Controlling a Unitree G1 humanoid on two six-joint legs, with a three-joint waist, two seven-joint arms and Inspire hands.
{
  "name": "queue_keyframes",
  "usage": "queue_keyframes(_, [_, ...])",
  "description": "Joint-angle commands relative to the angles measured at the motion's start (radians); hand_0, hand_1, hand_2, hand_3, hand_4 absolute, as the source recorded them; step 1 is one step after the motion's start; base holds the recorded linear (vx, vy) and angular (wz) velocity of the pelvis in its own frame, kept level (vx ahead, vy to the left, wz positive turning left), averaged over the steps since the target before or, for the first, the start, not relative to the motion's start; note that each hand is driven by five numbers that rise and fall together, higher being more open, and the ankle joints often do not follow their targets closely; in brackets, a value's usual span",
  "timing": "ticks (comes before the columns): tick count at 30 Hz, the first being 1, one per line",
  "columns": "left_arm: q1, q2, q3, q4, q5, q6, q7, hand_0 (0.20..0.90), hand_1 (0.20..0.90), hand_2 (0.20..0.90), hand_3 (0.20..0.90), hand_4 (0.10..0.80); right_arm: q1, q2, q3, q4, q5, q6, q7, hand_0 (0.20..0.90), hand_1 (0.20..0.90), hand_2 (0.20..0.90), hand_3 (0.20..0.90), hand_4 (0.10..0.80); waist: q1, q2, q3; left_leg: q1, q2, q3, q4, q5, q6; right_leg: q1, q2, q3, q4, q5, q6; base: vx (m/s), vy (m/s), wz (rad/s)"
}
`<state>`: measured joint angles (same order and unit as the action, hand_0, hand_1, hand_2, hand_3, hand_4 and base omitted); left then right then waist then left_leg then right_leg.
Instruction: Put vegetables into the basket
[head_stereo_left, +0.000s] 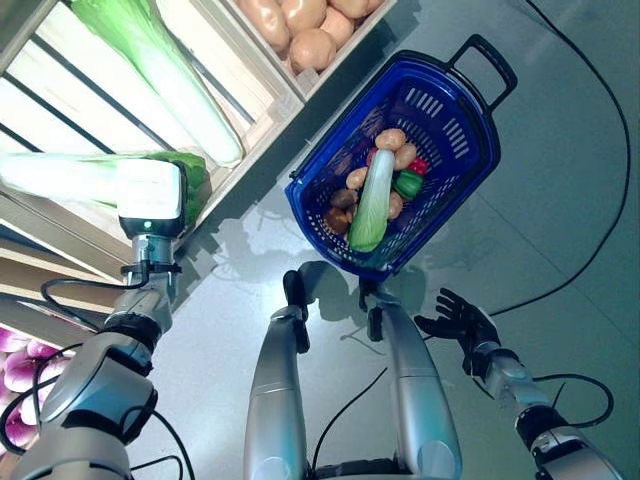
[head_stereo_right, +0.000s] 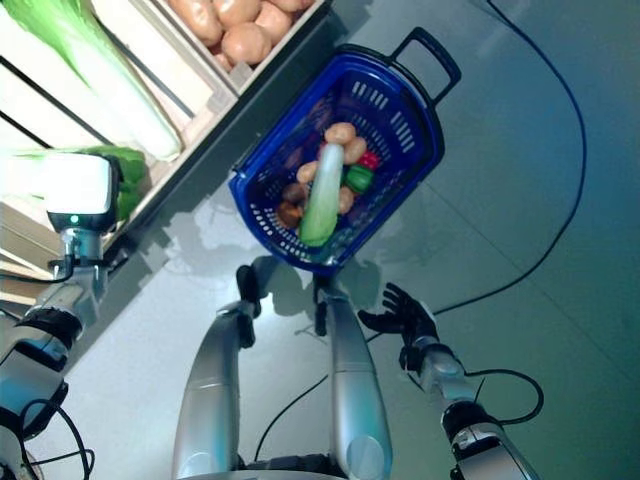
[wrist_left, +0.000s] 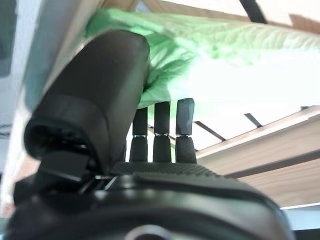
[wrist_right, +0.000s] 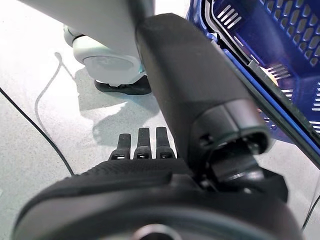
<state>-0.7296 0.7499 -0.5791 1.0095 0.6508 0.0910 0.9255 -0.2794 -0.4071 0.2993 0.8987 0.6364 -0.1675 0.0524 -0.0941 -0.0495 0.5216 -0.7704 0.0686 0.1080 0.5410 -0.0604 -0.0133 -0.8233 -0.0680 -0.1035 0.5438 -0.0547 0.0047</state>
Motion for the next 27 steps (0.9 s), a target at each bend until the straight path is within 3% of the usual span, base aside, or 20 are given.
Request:
queue_keyframes(1, [0.019,0.034,0.171,-0.036,-0.114,-0.072,0.157,0.3,0.3,0.3,0.3,0.4,0.099,-0.028,-0.002,-0.04,0.02,-0.084,-0.054,0.9,0.9,0.9,0.9,0.8,0.021,0.01,-0.002,0.058,-0.018,-0.02,-0.089,0.06,-0.042,0.15,-0.001,-0.031,-0.097,-0.002,0.006,0.036,-0.063,0.02])
queue_keyframes(6, [0.135,-0.028,0.263,-0.162,-0.178,-0.2,0.162,0.3,0.3,0.3,0.3,0.4,0.134,0.001,-0.012,-0.054,-0.001,-0.112,-0.084,0.9,0.9,0.9,0.9,0.8,0.051,0.014,-0.034,0.187,-0.038,-0.017,-0.187,0.082,-0.051,0.292,-0.029,-0.061,-0.192,0.011,0.022,0.086,-0.046,0.04])
queue_keyframes(12, [0.317,-0.1,0.34,-0.387,-0.276,-0.269,0.133,0.3,0.3,0.3,0.3,0.4,0.189,0.035,-0.041,-0.125,-0.029,-0.118,-0.117,0.9,0.9,0.9,0.9,0.8,0.086,0.026,-0.092,0.313,-0.049,-0.023,-0.322,0.109,-0.051,0.426,-0.057,-0.109,-0.31,0.034,0.04,0.127,-0.035,0.07])
queue_keyframes(15, [0.417,-0.143,0.404,-0.504,-0.348,-0.373,0.084,0.3,0.3,0.3,0.3,0.4,0.227,0.049,-0.066,-0.178,-0.058,-0.118,-0.134,0.9,0.9,0.9,0.9,0.8,0.104,0.027,-0.119,0.382,-0.045,-0.032,-0.386,0.116,-0.05,0.496,-0.06,-0.133,-0.358,0.04,0.049,0.1,-0.061,0.16])
queue_keyframes(19, [0.511,-0.174,0.456,-0.641,-0.395,-0.456,-0.02,0.3,0.3,0.3,0.3,0.4,0.269,0.056,-0.105,-0.22,-0.085,-0.115,-0.142,0.9,0.9,0.9,0.9,0.8,0.119,0.025,-0.157,0.468,-0.038,-0.045,-0.463,0.129,-0.057,0.595,-0.057,-0.161,-0.428,0.054,0.059,0.14,-0.061,0.15])
queue_keyframes(24, [0.593,-0.213,0.515,-0.775,-0.594,-0.575,-0.228,0.3,0.3,0.3,0.3,0.4,0.327,0.07,-0.161,-0.252,-0.112,-0.132,-0.137,0.9,0.9,0.9,0.9,0.8,0.129,0.025,-0.227,0.575,-0.038,-0.058,-0.55,0.143,-0.056,0.71,-0.051,-0.184,-0.514,0.073,0.069,0.165,-0.018,0.2])
queue_keyframes(27, [0.634,-0.231,0.537,-0.836,-0.728,-0.6,-0.332,0.3,0.3,0.3,0.3,0.4,0.357,0.077,-0.181,-0.281,-0.125,-0.13,-0.131,0.9,0.9,0.9,0.9,0.8,0.135,0.026,-0.261,0.612,-0.036,-0.065,-0.573,0.145,-0.054,0.753,-0.05,-0.193,-0.536,0.079,0.074,0.128,0.008,0.08])
